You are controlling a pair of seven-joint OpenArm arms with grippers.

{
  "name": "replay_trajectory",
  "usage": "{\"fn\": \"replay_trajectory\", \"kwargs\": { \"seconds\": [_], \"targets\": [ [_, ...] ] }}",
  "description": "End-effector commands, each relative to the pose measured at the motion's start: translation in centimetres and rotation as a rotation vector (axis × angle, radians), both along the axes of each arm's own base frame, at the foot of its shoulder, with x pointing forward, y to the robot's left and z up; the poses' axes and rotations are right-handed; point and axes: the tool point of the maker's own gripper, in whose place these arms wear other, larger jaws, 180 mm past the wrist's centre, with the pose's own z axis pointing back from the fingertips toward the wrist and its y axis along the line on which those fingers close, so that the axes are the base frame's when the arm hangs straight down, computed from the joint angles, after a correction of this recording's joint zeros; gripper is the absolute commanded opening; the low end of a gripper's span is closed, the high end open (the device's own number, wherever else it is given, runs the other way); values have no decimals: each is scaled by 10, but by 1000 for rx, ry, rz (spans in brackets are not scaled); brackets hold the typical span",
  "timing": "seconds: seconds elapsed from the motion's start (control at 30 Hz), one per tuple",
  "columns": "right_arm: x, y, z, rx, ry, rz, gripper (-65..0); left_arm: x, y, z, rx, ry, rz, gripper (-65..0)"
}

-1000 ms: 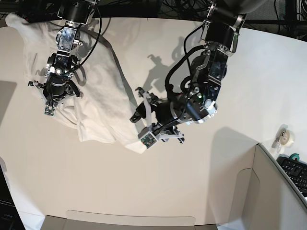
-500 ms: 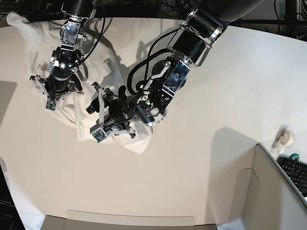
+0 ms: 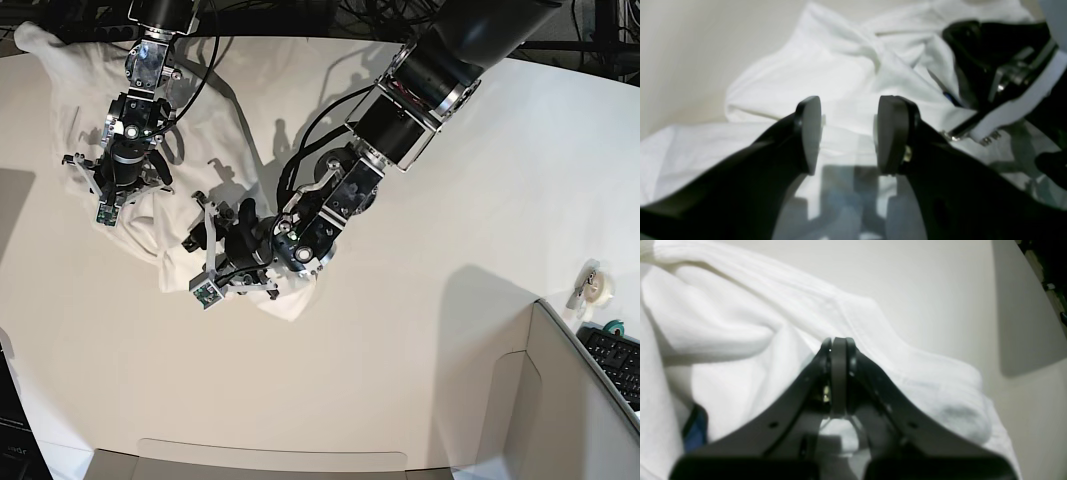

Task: Layout the t-shirt on the table in an organized manner, then fold the t-shirt properly
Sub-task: 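Reach the left gripper toward the right gripper and grasp the shirt, then pull the grasped fabric with the left gripper away from the right gripper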

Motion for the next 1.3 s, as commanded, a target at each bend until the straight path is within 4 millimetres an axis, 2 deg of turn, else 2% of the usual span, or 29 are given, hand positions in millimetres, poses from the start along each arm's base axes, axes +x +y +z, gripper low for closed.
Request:
{"fn": "replay_trajectory", "kwargs": {
  "seconds": [0.0,0.23,0.47,0.73,0.87,1.13,1.27],
  "targets": [
    [-37,12,-43,103,201,-24,-650,9,-10,23,-50,-45,-6,-378],
    [-37,12,-43,103,201,-23,-650,14,-11,26,-80,-59,5,-378],
    [-26,38,-44,103,204,57,-650,16,-15,31,-141,-84,19,-378],
    [-17,67,-45,105,212,141,-650,-11,-29,14,-149,-64,-28,-378],
    [-18,86,-58,118,250,193,-650,-22,-36,14,-148,-68,-58,-378],
    [-24,108,-68,123,279,255,-650,-18,-35,17,-150,-76,-53,-378],
    [-29,116,-71,121,295,280,-650,-14,-37,25,-196,-105,-41,-378]
  ]
}}
